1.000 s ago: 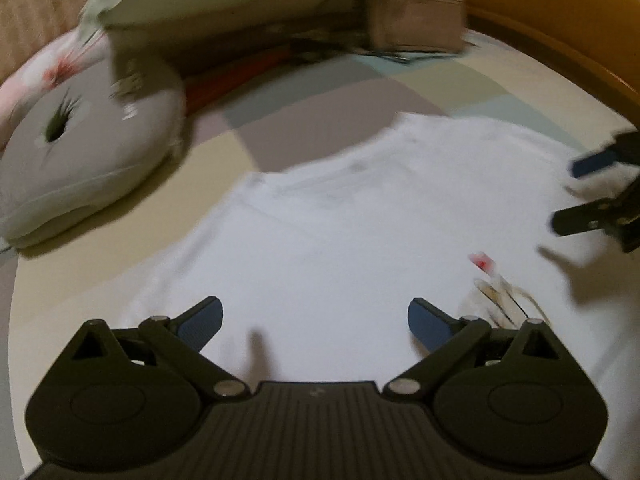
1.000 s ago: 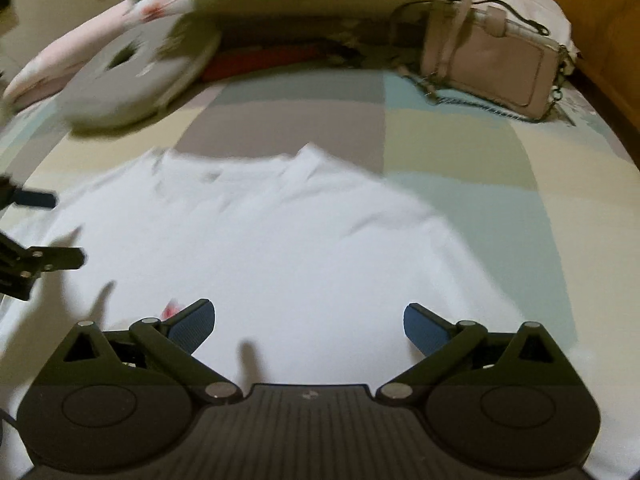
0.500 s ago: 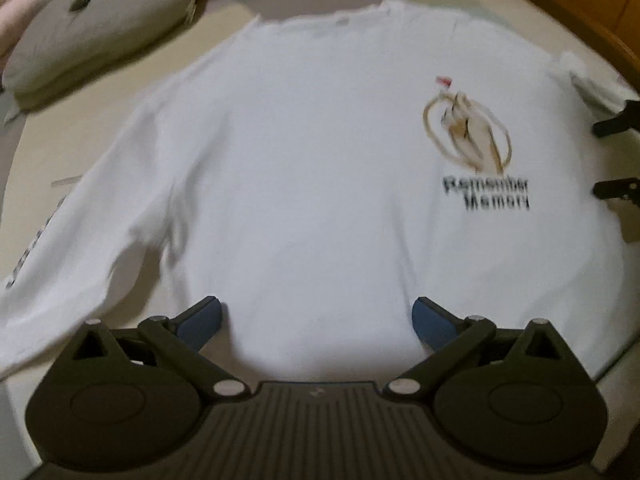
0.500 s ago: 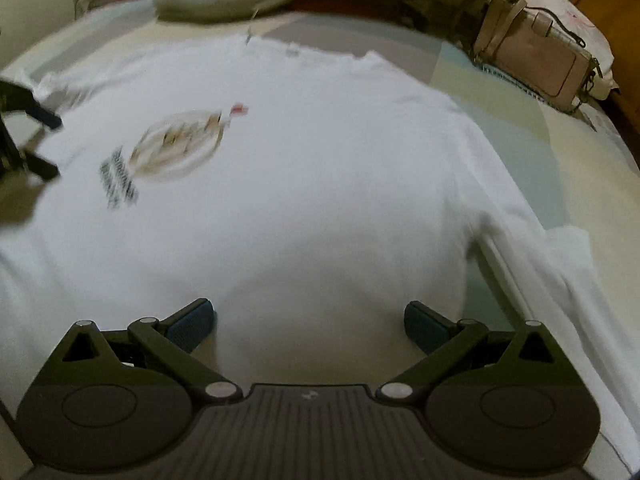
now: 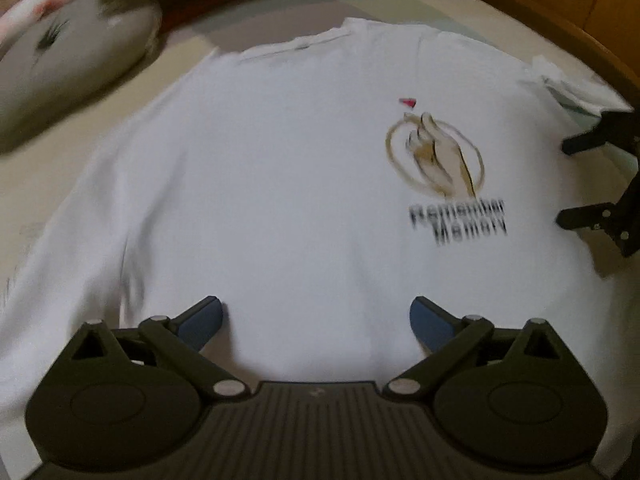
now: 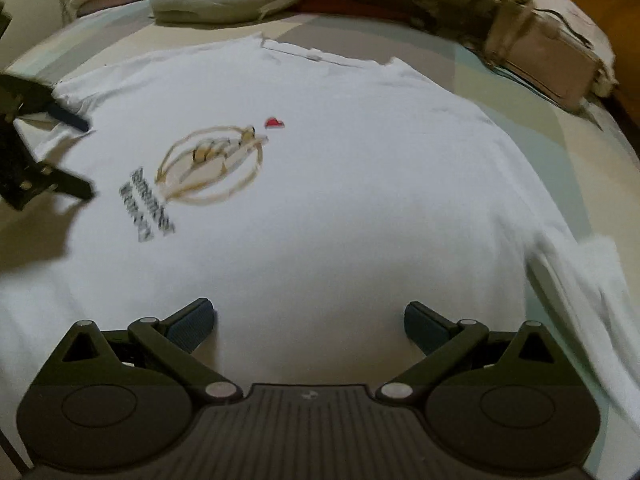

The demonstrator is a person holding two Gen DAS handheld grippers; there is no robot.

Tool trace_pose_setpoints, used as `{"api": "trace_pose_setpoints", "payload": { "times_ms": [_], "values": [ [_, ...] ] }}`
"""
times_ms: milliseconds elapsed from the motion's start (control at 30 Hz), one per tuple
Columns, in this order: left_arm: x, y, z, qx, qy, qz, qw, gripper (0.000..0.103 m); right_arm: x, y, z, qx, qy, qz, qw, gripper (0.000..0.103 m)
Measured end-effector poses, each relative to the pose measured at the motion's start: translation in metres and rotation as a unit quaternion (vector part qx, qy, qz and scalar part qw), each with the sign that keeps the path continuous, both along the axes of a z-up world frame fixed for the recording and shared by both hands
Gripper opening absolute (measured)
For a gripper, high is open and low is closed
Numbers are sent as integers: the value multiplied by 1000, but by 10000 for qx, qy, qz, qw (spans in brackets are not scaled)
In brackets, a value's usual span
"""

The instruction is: Fold clothes

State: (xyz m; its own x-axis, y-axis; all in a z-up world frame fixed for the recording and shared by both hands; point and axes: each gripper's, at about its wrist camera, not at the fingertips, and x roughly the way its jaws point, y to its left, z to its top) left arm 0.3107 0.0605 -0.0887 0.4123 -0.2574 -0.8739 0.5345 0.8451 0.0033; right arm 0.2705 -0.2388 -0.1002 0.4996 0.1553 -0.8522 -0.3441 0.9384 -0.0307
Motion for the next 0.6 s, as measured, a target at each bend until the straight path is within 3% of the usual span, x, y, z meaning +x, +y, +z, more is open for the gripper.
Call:
{"api": "trace_pose_setpoints", "payload": {
  "times_ms": [200,433,600],
  "values": [
    [-25,18,6,141,285,-68,9995,100,-45,-14,3,-239,306,-216,9990,103],
    [-28,-14,12,-139,-138,-673,9975,100,-56,-7,0,-38,327,43,9994,103],
    [-47,-22,-2,46,11,-393,9992,100,-61,-1,-4,215,218,306,9991,103]
  ]
}}
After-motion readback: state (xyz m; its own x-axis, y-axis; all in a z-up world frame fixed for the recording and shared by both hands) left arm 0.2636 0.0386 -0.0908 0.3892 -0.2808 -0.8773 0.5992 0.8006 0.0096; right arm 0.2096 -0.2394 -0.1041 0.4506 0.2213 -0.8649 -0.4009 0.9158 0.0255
